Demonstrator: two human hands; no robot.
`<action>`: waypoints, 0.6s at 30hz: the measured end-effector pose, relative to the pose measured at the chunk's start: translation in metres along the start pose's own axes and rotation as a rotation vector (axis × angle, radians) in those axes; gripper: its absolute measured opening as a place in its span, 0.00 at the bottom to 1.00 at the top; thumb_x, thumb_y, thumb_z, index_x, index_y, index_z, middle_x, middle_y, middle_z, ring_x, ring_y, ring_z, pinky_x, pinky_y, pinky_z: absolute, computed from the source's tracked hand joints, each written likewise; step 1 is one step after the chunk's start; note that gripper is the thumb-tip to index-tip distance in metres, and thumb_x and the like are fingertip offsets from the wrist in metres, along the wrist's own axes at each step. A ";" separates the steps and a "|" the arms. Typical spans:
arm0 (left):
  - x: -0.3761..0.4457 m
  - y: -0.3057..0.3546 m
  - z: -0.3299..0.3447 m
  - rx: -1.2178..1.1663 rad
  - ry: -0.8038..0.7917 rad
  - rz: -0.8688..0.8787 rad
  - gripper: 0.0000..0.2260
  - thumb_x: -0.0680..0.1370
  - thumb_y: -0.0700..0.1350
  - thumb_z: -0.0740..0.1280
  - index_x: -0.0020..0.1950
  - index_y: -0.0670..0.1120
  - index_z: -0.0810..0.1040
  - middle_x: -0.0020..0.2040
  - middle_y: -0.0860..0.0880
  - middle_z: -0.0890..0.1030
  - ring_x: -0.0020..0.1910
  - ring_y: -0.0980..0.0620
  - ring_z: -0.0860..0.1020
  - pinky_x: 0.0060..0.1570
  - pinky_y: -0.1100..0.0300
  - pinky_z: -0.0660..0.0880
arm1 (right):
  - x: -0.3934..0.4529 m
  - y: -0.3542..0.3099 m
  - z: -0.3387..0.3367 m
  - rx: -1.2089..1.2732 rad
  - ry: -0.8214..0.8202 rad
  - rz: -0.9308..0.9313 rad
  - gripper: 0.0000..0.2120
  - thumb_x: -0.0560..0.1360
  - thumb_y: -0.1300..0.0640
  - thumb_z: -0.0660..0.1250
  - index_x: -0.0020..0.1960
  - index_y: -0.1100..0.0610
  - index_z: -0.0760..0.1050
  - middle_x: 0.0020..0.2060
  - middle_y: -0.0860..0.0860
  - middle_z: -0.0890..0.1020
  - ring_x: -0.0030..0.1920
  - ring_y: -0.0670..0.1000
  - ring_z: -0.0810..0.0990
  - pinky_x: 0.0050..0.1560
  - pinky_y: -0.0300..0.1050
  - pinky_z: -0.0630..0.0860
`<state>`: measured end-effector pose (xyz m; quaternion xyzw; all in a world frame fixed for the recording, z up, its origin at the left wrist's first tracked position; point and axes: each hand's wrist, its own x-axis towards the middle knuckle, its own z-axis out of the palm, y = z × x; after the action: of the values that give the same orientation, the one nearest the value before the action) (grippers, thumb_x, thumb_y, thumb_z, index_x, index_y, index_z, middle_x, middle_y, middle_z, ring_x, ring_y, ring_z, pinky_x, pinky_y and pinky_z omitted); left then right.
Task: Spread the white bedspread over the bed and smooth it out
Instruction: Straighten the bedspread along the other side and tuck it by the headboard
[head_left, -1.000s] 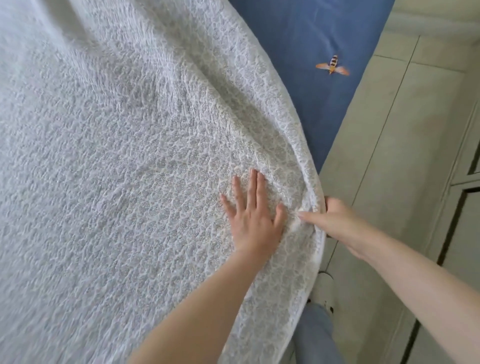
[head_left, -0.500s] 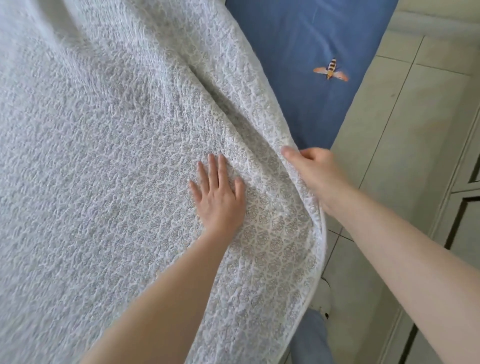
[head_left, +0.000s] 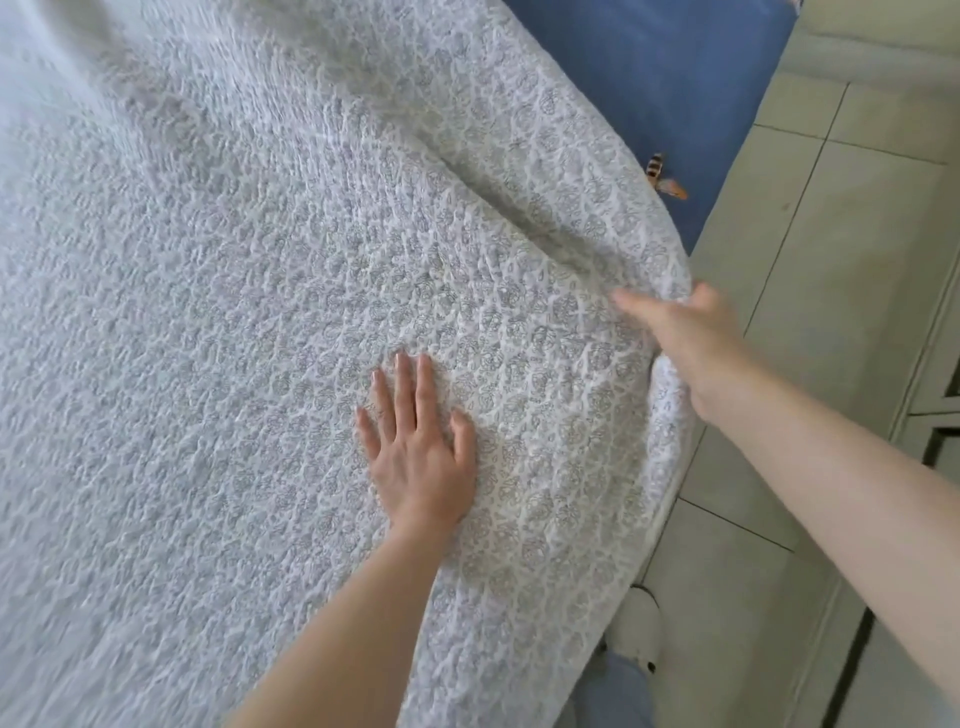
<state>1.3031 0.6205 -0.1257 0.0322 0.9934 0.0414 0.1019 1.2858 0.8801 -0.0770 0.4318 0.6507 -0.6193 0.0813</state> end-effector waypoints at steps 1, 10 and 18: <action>0.000 0.000 0.000 0.004 0.006 0.001 0.29 0.81 0.59 0.41 0.81 0.55 0.36 0.81 0.55 0.35 0.79 0.54 0.33 0.78 0.46 0.39 | 0.003 -0.010 0.010 -0.083 -0.013 -0.050 0.21 0.71 0.43 0.73 0.56 0.55 0.73 0.45 0.48 0.79 0.44 0.49 0.78 0.44 0.44 0.74; 0.001 0.000 0.001 0.014 0.012 0.012 0.30 0.80 0.58 0.43 0.81 0.55 0.40 0.82 0.54 0.38 0.80 0.53 0.36 0.78 0.45 0.39 | 0.030 -0.010 -0.011 -0.299 0.123 -0.037 0.18 0.78 0.45 0.65 0.42 0.59 0.69 0.35 0.53 0.71 0.41 0.56 0.75 0.33 0.46 0.64; 0.002 -0.002 0.002 0.032 0.000 0.019 0.31 0.79 0.56 0.46 0.82 0.53 0.43 0.82 0.53 0.42 0.80 0.51 0.39 0.78 0.43 0.44 | 0.041 -0.068 0.011 0.032 -0.024 -0.021 0.25 0.72 0.41 0.70 0.60 0.58 0.74 0.53 0.51 0.80 0.52 0.52 0.79 0.58 0.48 0.76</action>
<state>1.3011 0.6192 -0.1283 0.0431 0.9936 0.0265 0.1008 1.2111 0.8989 -0.0554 0.4187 0.6440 -0.6357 0.0755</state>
